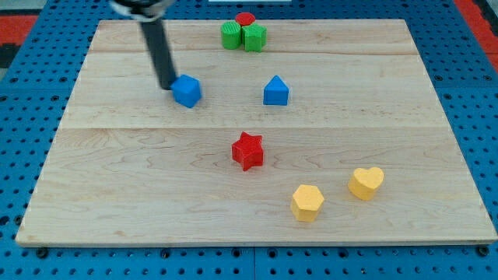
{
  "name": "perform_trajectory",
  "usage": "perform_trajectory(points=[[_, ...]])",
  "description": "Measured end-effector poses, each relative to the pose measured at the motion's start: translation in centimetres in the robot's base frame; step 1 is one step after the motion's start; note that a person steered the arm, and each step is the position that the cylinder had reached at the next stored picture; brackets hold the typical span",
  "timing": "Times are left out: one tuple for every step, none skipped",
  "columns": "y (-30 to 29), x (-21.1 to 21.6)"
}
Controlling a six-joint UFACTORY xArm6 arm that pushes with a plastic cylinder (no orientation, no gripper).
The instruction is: Move the red star to the top left of the yellow hexagon
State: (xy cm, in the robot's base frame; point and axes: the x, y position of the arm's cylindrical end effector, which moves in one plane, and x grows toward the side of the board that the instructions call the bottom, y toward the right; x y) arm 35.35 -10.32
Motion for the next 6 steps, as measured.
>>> perform_trajectory(points=[[-4.3, 0.7], [-6.5, 7.2], [1.0, 14.7], [6.2, 16.4], [6.7, 13.6], [8.2, 10.6]])
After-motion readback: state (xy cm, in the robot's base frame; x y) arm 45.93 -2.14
